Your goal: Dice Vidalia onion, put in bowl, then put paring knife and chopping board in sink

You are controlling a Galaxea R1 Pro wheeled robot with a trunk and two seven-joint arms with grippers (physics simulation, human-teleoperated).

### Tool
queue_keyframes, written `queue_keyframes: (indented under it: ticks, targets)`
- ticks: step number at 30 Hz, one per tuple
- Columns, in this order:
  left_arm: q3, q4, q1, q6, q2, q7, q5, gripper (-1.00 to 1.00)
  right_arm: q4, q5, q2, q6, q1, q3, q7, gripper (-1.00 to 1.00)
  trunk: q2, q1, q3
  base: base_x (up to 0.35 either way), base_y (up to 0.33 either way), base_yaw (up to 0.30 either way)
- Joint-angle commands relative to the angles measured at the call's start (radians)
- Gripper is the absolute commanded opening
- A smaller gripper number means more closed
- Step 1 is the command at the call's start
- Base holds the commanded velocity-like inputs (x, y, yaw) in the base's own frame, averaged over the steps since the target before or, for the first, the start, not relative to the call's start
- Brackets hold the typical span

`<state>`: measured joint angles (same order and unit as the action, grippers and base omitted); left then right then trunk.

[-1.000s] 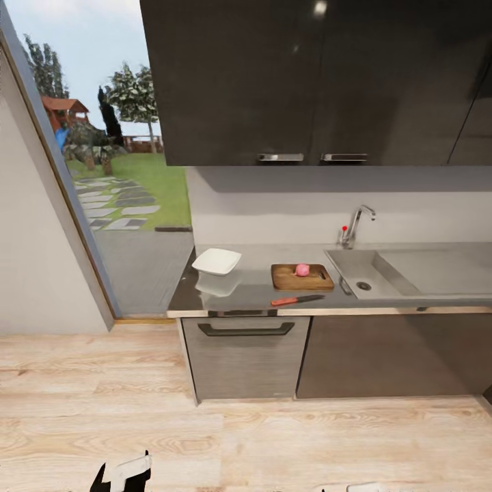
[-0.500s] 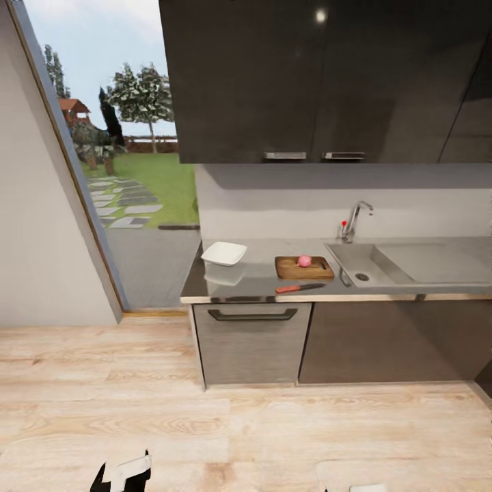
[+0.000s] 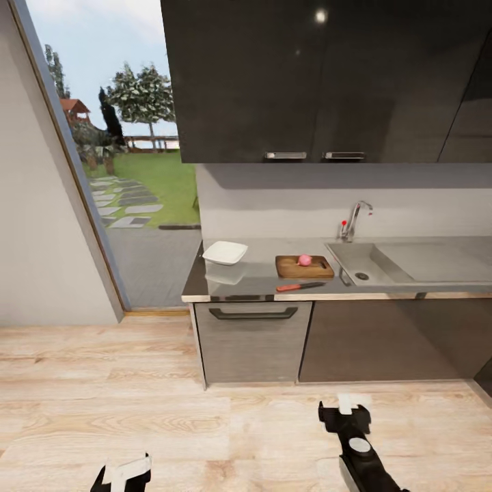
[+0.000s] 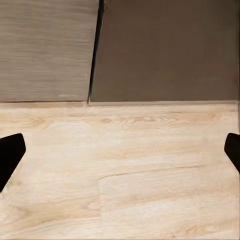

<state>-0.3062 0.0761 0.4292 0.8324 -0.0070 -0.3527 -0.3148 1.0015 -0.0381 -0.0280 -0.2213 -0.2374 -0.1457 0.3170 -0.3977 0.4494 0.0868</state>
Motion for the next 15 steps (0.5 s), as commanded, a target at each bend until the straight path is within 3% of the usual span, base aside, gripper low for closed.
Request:
queue_keyframes:
  ticks: [1, 9, 15]
  targets:
    - [-0.008, 0.004, 0.001, 0.001, -0.001, -0.005, -0.003, 1.0, 0.047, -0.005, 0.0, -0.049, -0.015, -0.005, 0.016, 1.0, -0.002, 0.001, 0.002, 0.0, 0.0, 0.0]
    - [-0.008, 0.003, 0.002, -0.005, -0.001, -0.005, -0.003, 1.0, 0.125, -0.006, 0.013, -0.212, -0.167, -0.005, 0.088, 1.0, -0.002, 0.001, 0.002, 0.0, 0.0, 0.0]
    - [-0.008, 0.004, 0.002, -0.005, -0.001, -0.005, -0.003, 1.0, 0.13, -0.004, 0.048, -0.308, -0.294, -0.005, 0.12, 1.0, -0.002, 0.001, 0.002, 0.0, 0.0, 0.0]
